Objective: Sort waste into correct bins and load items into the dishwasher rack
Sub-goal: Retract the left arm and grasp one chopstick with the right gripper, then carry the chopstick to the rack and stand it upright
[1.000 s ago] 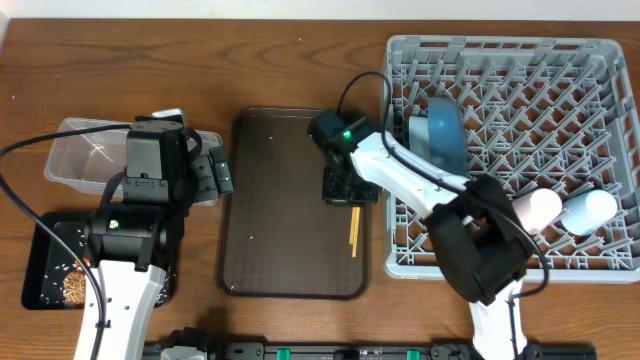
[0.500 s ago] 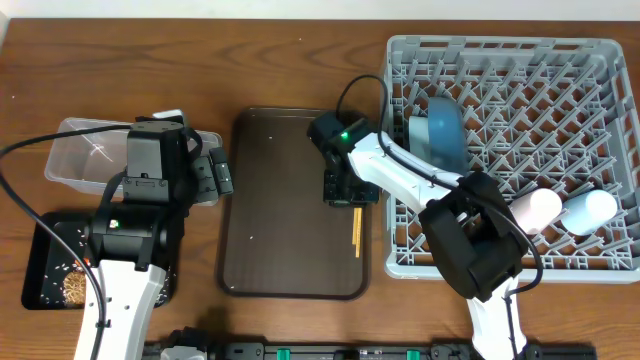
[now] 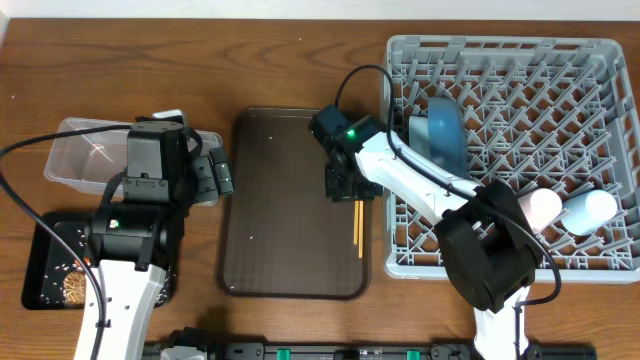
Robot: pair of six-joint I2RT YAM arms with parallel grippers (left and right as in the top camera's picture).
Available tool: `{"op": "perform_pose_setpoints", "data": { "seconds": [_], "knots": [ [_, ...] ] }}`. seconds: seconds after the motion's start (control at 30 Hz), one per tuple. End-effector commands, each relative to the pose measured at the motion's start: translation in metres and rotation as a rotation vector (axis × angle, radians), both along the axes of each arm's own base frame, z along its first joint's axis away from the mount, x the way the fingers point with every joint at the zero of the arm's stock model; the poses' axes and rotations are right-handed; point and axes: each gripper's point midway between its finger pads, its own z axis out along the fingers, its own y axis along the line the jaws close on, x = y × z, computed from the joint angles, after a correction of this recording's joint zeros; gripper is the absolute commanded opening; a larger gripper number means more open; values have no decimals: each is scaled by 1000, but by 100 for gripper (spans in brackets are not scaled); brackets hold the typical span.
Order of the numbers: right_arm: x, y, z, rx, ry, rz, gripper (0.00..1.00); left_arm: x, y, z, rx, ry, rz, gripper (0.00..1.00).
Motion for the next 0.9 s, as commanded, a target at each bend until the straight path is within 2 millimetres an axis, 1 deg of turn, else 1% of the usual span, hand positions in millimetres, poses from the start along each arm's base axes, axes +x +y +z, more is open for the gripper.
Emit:
{"op": "perform_pose_setpoints", "data": {
  "seconds": [0.0, 0.17, 0.3, 0.43, 0.6, 0.77, 0.87],
  "knots": [
    [-4, -5, -7, -20, -2, -27, 32, 2, 3, 2, 1, -6, 18, 98],
    [-8, -8, -20, -15, 5, -76, 32, 2, 3, 2, 1, -6, 18, 98],
    [-14, 1, -29, 43, 30, -72, 30, 2, 3, 2, 1, -6, 18, 98],
    [-14, 10, -30, 89, 33, -64, 25, 2, 3, 2, 1, -6, 18, 98],
    [-9, 11, -30, 86, 4, -62, 22, 2, 3, 2, 1, -6, 18, 98],
    [-4, 8, -30, 75, -17, -66, 1, 2, 3, 2, 1, -6, 18, 98],
    [1, 9, -28, 76, -42, -29, 1, 2, 3, 2, 1, -6, 18, 98]
  ]
}}
